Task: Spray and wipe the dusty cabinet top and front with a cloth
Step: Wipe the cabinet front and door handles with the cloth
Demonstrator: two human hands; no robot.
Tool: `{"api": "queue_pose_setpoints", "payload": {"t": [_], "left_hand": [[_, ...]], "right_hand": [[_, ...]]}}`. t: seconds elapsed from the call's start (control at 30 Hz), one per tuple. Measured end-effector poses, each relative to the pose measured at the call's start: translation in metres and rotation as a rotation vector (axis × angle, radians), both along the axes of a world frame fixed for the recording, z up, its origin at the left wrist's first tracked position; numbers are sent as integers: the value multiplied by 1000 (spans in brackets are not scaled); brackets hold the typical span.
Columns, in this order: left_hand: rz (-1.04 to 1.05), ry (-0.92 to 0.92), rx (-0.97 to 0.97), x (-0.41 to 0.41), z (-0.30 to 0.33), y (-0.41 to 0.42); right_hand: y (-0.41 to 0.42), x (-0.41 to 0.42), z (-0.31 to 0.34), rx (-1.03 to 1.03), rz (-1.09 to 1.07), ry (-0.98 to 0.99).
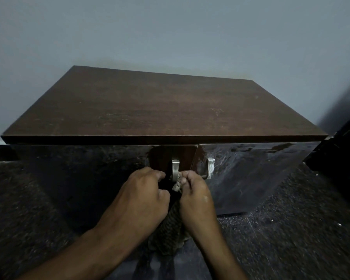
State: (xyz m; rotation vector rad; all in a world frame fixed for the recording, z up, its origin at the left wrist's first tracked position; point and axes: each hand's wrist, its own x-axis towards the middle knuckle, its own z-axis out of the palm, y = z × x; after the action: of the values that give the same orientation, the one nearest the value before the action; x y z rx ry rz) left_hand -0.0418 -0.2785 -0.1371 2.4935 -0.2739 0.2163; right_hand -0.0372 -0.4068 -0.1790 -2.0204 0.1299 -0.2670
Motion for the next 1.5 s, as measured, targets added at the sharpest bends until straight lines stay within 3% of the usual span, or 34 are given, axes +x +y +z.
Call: {"api": "queue_pose_setpoints", "payload": {"t": [0.13, 0.43, 0.83, 1.1, 1.33, 1.5], "left_hand": [[-20, 24, 1, -1, 0, -2], [-29, 67, -16, -6, 3, -4], [-81, 4, -39, -3, -1, 5], [-97, -67, -120, -8, 12, 7], [-98, -45, -77, -7, 13, 8], [-98, -42, -57, -6, 12, 9]], "right_hand": [[1, 0, 11, 28, -50, -105], [19, -8, -38, -95, -320, -345], [8, 12, 13, -240, -391, -833], [8, 14, 13, -227, -429, -806], [7, 10, 14, -151, -450, -747], [4, 17, 22, -219, -410, -835]]}}
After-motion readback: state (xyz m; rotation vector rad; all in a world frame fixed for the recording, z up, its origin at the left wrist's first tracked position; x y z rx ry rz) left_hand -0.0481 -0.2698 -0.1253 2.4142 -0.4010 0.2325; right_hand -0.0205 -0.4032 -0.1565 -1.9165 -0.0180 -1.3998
